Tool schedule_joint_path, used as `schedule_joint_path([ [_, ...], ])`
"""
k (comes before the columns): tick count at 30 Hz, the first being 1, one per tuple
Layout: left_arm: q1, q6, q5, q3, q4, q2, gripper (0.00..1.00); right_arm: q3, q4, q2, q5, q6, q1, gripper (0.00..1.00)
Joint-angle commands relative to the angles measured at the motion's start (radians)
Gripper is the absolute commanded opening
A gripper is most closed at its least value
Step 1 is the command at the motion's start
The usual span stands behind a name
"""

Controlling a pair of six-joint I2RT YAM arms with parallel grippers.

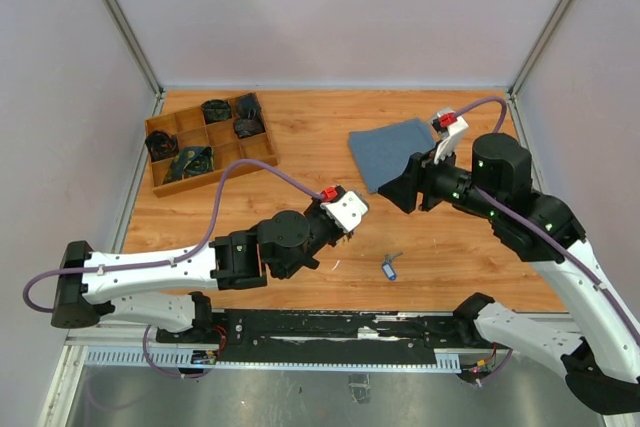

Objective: Put the keys on the keyring

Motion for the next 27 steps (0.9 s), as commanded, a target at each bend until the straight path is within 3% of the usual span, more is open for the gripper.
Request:
schedule_joint_path([
  [1,0.006,-0.021,-0.061,-0.001,-0.002,0.017,0.00,-0.066,-0.067,-0.005,0.211,-0.015,-0.008,0.56],
  [7,0.006,-0.036,-0.088,-0.031,-0.025,0.008,0.00,-0.141,-0.136,0.016,0.343,-0.002,-0.011,0.63],
  [13,0.025,-0.062,-0.086,-0.043,-0.057,-0.003,0.00,-0.229,-0.158,0.090,0.305,-0.035,-0.010,0.62],
  [20,0.116,-0.112,-0.057,-0.059,-0.097,-0.040,0.00,-0.332,-0.213,0.206,0.228,-0.025,0.002,0.48],
  [27,0.211,-0.145,-0.026,-0.093,-0.142,-0.118,0.01,-0.413,-0.132,0.318,0.311,0.122,0.159,0.44],
])
